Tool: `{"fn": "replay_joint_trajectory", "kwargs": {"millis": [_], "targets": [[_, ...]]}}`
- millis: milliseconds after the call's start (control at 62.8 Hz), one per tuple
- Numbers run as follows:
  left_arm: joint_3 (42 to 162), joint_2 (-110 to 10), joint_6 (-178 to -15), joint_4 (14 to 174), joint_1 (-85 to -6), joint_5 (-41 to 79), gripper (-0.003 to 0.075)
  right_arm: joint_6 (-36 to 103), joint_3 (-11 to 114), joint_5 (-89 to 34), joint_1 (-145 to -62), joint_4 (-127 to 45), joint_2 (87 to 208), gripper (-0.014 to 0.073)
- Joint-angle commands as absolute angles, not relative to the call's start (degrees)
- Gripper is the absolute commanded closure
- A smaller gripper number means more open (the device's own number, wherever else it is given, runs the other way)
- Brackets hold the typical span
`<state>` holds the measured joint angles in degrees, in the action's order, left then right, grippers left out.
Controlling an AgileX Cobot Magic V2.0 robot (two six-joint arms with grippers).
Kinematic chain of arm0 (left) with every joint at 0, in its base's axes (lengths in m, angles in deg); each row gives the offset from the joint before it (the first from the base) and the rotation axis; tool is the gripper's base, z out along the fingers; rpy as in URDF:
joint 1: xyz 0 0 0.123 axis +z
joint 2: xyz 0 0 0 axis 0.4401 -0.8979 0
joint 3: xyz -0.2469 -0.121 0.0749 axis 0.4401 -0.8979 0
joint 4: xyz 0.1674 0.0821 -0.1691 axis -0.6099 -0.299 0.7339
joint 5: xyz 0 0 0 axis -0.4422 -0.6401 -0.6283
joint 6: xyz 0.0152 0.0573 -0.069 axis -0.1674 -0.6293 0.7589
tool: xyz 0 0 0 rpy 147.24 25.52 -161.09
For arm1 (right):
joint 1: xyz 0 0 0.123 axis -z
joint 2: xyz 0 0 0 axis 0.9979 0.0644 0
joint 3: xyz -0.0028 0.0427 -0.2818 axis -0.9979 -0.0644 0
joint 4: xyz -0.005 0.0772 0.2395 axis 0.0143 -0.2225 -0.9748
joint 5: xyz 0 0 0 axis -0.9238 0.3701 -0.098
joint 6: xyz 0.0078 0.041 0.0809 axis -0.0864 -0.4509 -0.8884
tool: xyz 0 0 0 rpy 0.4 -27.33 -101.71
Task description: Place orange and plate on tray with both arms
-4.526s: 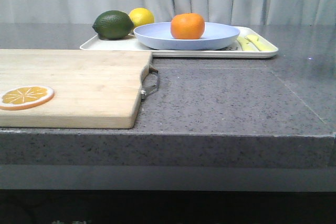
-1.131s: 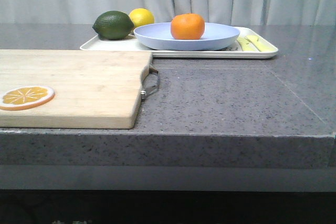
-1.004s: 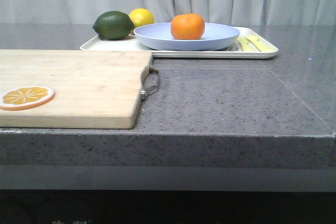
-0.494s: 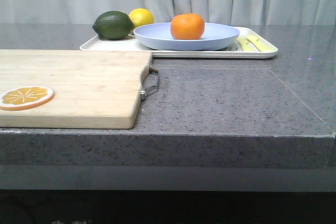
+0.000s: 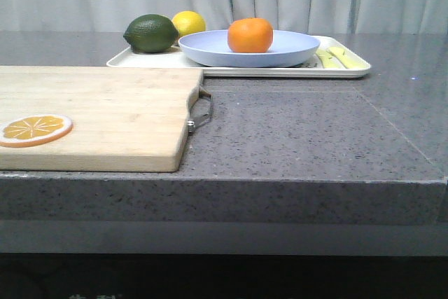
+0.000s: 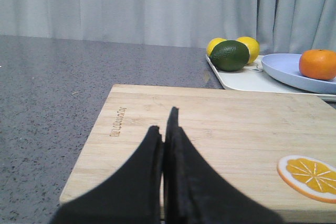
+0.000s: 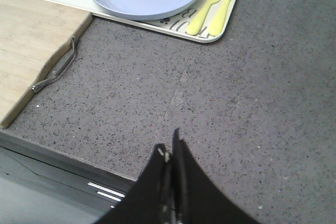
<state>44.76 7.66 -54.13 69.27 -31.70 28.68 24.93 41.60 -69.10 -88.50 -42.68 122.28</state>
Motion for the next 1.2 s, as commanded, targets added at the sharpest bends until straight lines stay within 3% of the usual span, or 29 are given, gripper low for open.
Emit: {"fn": "replay_joint_trajectory", "kwargs": {"millis": [0, 590, 924, 1179], "targets": [[44.43, 8.97, -54.11, 69.79, -32.02, 33.68, 0.0738, 25.57, 42.87, -65.2, -88.34, -43.67, 122.45, 0.0662], [44.43, 8.97, -54.11, 69.79, -32.02, 33.68, 0.0738, 25.57, 41.51, -63.7, -89.46, -42.88, 120.89, 0.0662], [44.43, 8.97, -54.11, 69.79, -32.02, 33.68, 0.0738, 25.57, 14.97, -28.13, -89.35, -40.07, 103.13, 0.0662], [44.43, 8.97, -54.11, 69.79, -32.02, 33.68, 0.0738, 25.57, -5.45, -15.96, -89.07, -40.07, 89.89, 0.0662]]}}
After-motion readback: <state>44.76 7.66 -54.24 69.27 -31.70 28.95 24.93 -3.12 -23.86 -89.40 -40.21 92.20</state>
